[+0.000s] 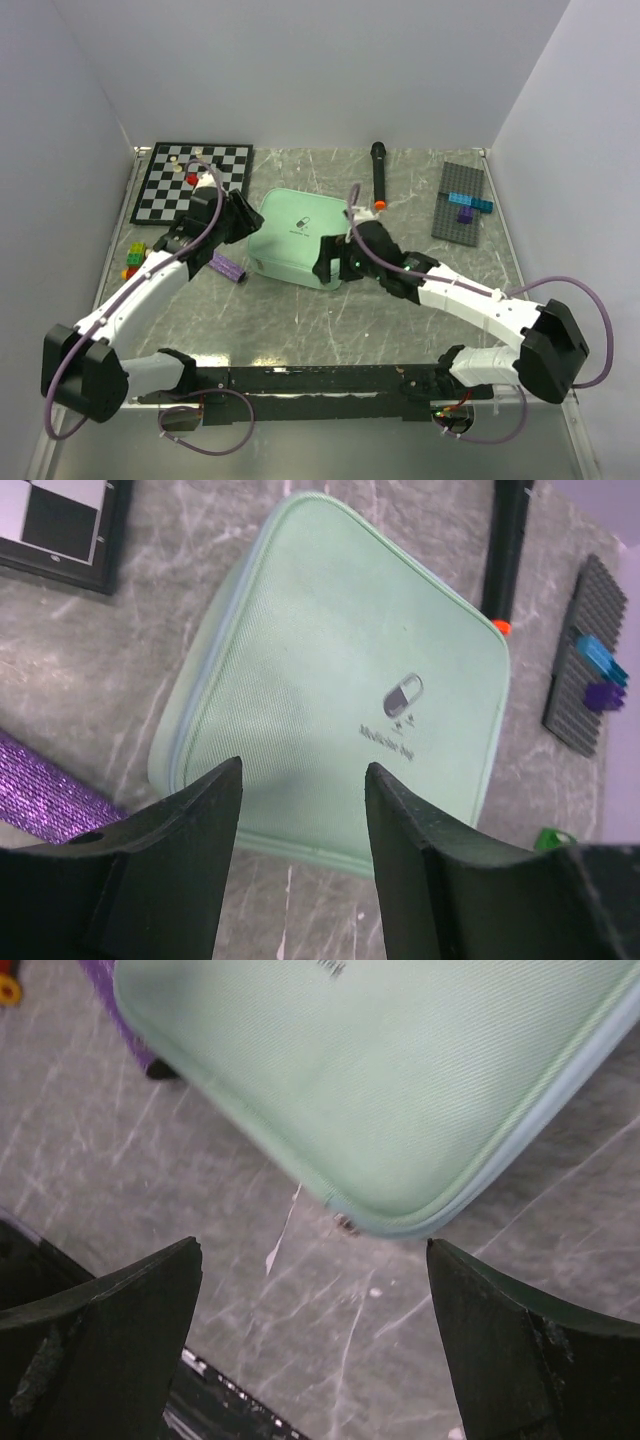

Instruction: Organize the medicine kit

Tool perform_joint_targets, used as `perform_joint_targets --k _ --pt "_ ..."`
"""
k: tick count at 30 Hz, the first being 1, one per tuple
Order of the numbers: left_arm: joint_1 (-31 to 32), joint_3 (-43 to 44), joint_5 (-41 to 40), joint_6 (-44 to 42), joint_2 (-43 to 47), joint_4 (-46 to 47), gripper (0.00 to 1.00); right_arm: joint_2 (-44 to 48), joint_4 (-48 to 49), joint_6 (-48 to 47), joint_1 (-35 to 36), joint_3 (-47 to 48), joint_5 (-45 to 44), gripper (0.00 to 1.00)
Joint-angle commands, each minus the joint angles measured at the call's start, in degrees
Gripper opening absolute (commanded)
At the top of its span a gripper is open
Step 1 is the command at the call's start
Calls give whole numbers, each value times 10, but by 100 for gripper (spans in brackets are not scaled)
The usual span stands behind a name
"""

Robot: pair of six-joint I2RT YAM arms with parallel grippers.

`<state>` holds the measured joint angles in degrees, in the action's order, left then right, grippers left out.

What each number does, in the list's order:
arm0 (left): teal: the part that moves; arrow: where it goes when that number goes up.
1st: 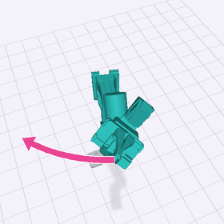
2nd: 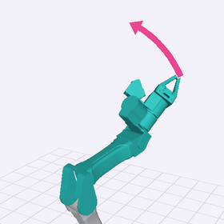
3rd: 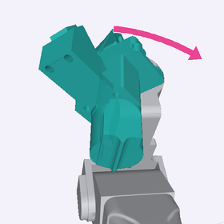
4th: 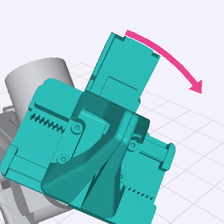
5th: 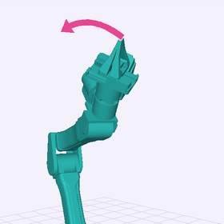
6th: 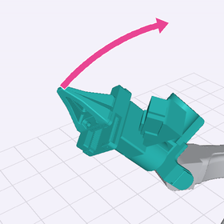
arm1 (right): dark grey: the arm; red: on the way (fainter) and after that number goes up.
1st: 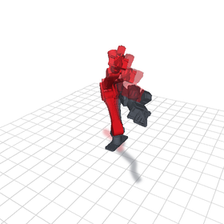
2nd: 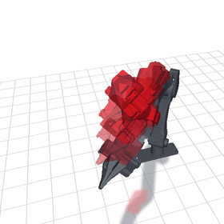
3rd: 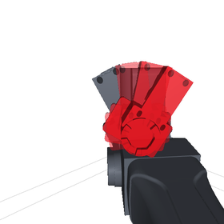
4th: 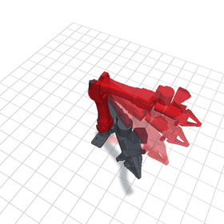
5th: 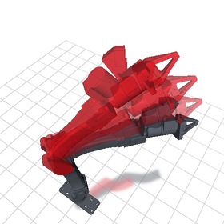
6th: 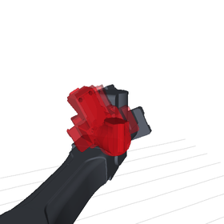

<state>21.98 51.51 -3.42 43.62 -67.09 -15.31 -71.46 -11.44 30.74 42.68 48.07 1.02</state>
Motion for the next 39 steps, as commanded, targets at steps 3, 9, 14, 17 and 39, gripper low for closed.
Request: perform_joint_targets --k 3,9,14,17,39 --pt "0 43 -30 7 -61 31 56 -56 -111 46 85 53 -171 99" --pt "9 68 49 22 -107 68 56 -162 -192 79 87 131 -239 99" --pt "20 92 62 23 -161 63 55 -171 -204 92 73 121 -237 98" --pt "19 95 49 20 -188 45 52 -135 -206 87 73 90 -243 96" --pt "19 82 76 6 -244 52 45 6 -70 -43 97 25 -143 73"
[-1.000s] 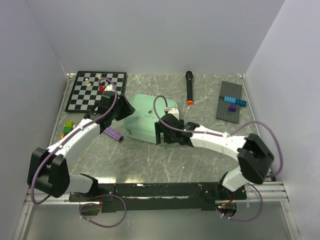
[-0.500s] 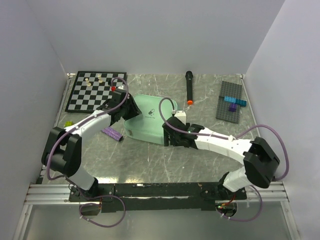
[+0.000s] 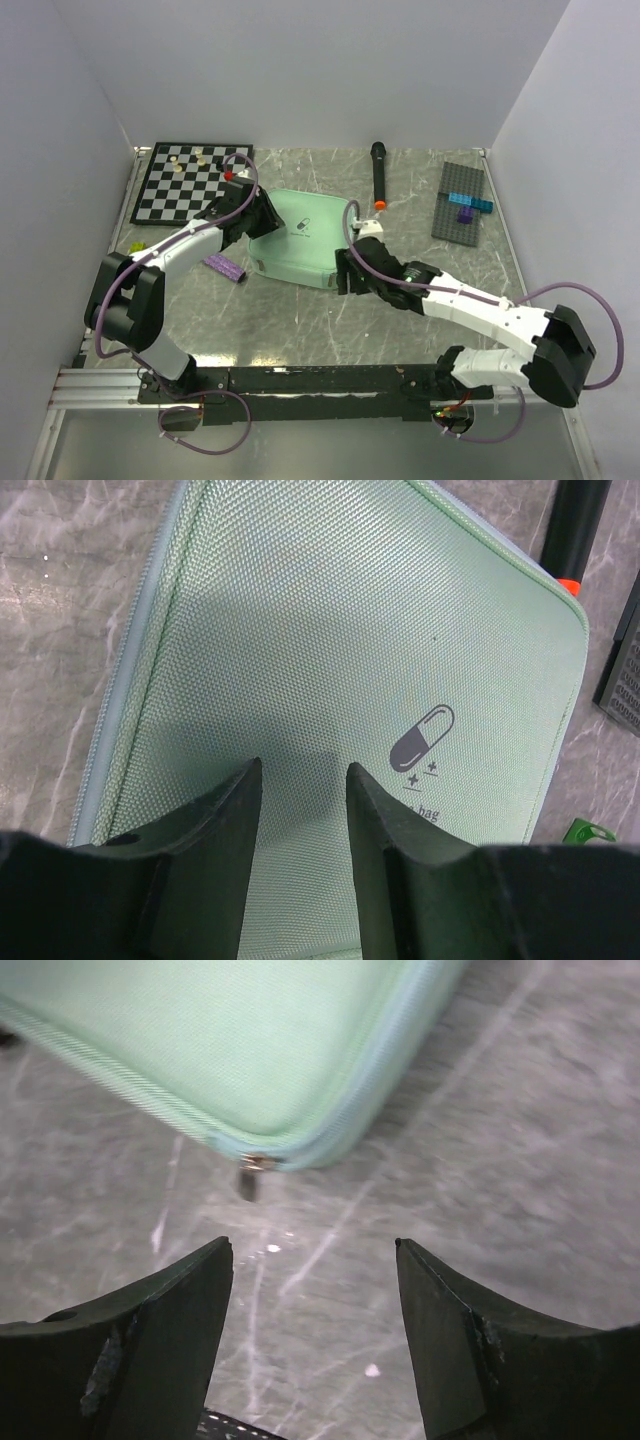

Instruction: Organize the medicine kit

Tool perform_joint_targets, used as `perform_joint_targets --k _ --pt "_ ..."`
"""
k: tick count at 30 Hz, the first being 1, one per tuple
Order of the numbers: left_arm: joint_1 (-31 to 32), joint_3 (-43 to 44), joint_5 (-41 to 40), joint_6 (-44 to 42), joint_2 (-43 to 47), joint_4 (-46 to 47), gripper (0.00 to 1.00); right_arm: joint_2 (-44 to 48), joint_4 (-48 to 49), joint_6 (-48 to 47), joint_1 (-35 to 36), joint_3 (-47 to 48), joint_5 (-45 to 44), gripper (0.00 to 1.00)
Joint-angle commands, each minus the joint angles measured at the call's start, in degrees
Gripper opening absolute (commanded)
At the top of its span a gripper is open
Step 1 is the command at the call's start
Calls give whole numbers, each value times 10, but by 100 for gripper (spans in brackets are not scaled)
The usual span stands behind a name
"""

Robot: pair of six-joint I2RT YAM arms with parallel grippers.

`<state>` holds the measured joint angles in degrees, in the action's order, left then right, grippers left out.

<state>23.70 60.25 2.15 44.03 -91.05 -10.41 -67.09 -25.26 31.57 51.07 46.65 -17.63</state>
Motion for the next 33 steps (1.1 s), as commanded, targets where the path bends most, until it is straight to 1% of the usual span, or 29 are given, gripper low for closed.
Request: perform_joint_targets --k 1,5,7,10,12,16,22,24,26,28,30,31,33 --pt "2 -6 22 4 -4 3 45 -59 65 -49 13 55 40 73" --pt "3 -9 21 7 -3 1 46 -143 34 -22 18 104 13 69" --pt "3 -11 18 6 -2 0 45 -174 15 -4 18 121 -17 66" --pt "4 -8 15 4 -6 -2 46 -226 -50 14 18 163 -62 61" --pt "4 -7 15 -1 -8 -7 46 -236 -79 23 17 169 -81 57" --pt "4 -5 9 -9 -10 -12 45 -190 -95 38 13 125 -108 51" --pt "4 0 6 -15 -17 -15 45 -115 -128 51 13 82 -137 46" --pt "4 -3 7 -14 -16 -12 45 -96 -121 46 15 73 -138 46" --pt "4 -4 9 -13 -17 -10 45 -71 -86 27 20 55 -122 48" --pt "4 -5 13 -12 -18 -9 45 -47 -40 -3 25 39 -90 55" --pt "4 -6 14 -11 -16 -8 45 -37 1 -32 29 32 -59 65" --pt "4 -7 15 -11 -13 -7 45 -37 23 -58 33 31 -39 69" --pt "4 -8 15 -11 -12 -4 45 -58 40 -75 38 40 -22 74"
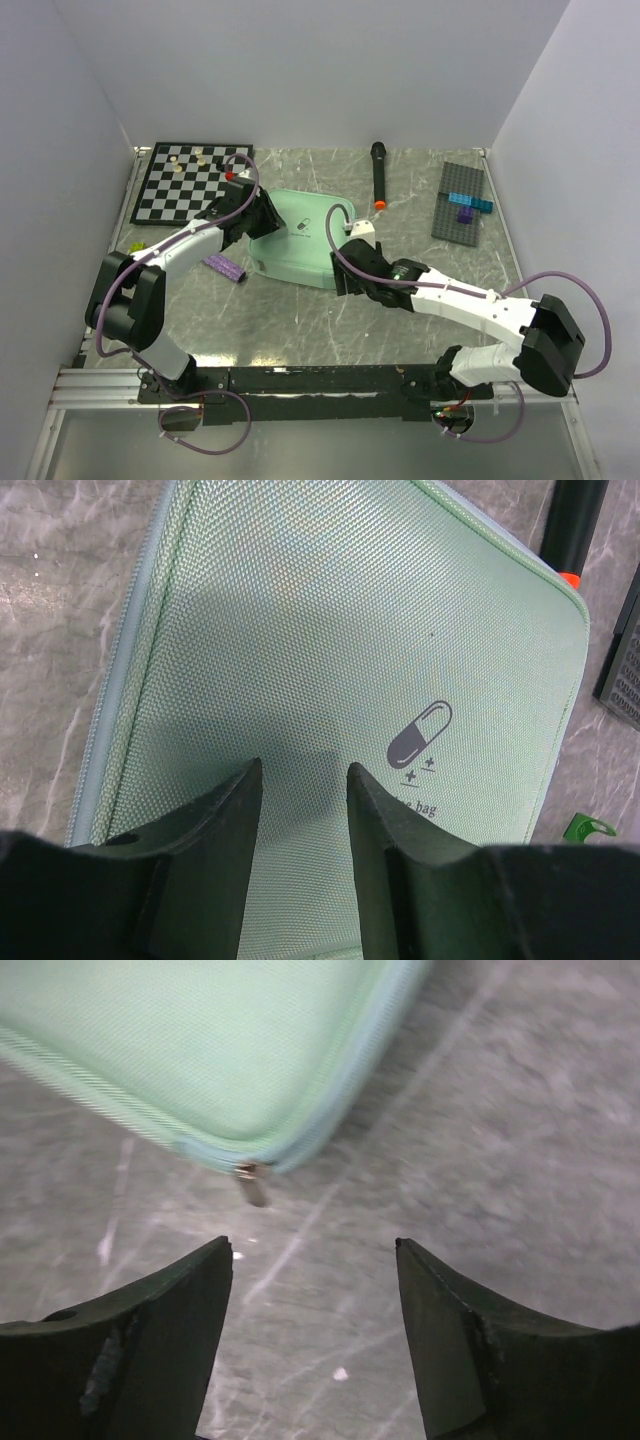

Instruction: Organize the medicine kit

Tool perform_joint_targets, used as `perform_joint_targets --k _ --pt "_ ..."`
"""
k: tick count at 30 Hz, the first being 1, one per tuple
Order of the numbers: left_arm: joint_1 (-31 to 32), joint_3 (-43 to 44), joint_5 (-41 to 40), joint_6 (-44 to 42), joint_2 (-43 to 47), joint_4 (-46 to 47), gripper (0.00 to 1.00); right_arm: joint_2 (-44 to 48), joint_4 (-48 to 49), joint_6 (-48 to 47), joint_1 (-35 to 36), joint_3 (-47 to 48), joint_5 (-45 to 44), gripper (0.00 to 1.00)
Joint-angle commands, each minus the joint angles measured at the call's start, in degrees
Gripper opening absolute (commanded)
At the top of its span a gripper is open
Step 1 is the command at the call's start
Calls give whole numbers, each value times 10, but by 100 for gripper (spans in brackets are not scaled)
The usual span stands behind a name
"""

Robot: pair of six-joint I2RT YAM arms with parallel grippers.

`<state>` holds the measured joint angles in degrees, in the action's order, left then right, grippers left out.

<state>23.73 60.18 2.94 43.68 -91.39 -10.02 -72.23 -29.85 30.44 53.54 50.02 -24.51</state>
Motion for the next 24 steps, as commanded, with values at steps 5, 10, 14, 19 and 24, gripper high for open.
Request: perform_joint_targets --k 5,10,14,19,24 --pt "3 -9 10 -5 -10 -6 45 -76 102 -71 19 31 46 73" --pt "4 -9 8 -5 -9 -9 45 -128 94 -53 25 55 -18 61" --pt "4 -6 5 -9 -10 -12 45 -150 38 -17 29 77 -101 43" --pt "4 -6 0 -11 -9 -15 45 -106 37 -6 29 47 -144 30" --pt "4 -5 2 -11 -10 -14 45 -54 52 -21 28 16 -138 15"
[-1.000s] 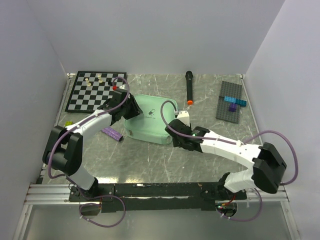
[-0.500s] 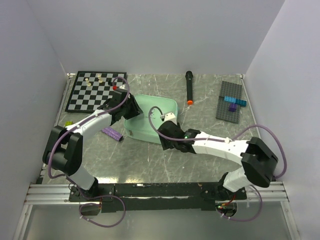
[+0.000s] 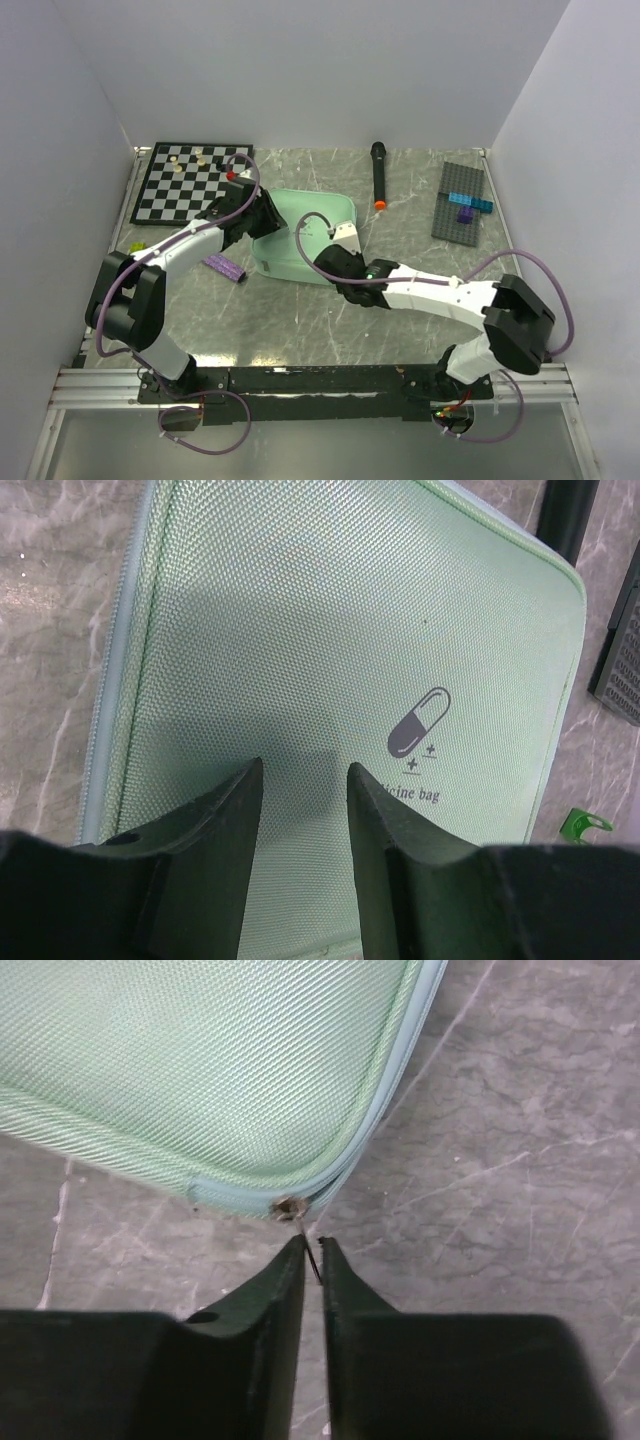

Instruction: Organize the medicine kit

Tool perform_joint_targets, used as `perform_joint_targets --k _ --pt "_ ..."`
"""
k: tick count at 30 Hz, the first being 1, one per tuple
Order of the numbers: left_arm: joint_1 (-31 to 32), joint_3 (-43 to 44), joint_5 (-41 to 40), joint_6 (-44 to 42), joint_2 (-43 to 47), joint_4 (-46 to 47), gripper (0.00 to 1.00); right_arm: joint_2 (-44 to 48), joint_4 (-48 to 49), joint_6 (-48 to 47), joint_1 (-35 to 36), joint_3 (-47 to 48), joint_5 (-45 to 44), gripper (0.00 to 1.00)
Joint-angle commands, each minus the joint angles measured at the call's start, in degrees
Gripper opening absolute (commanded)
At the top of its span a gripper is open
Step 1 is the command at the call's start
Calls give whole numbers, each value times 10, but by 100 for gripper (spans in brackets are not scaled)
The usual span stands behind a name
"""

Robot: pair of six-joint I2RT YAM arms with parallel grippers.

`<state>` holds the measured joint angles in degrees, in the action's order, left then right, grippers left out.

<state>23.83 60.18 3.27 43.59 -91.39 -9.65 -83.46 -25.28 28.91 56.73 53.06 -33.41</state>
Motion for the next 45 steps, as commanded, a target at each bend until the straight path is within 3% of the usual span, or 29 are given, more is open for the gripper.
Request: perform_joint_targets --k 1,2,10,18,24,32,36,45 --pt "2 -5 -3 -11 -9 -18 45 68 14 -14 -3 -22 -41 7" --pt "2 -6 -2 -11 -10 -19 45 75 21 -19 -2 -26 -32 0" --pt "2 -3 -7 -13 -8 -22 45 112 67 -47 5 -53 47 0" --pt "2 5 -18 -6 16 -39 46 92 96 -73 38 -47 132 0" --pt "-1 5 -18 13 83 -63 55 59 106 -66 59 -18 165 0" --pt "4 -95 2 68 208 -85 62 2 108 -63 66 35 177 0" --pt "25 -165 18 119 249 -50 68 -7 105 -61 66 39 172 0" --pt "29 -145 -14 112 149 3 69 22 79 -58 67 3 159 0"
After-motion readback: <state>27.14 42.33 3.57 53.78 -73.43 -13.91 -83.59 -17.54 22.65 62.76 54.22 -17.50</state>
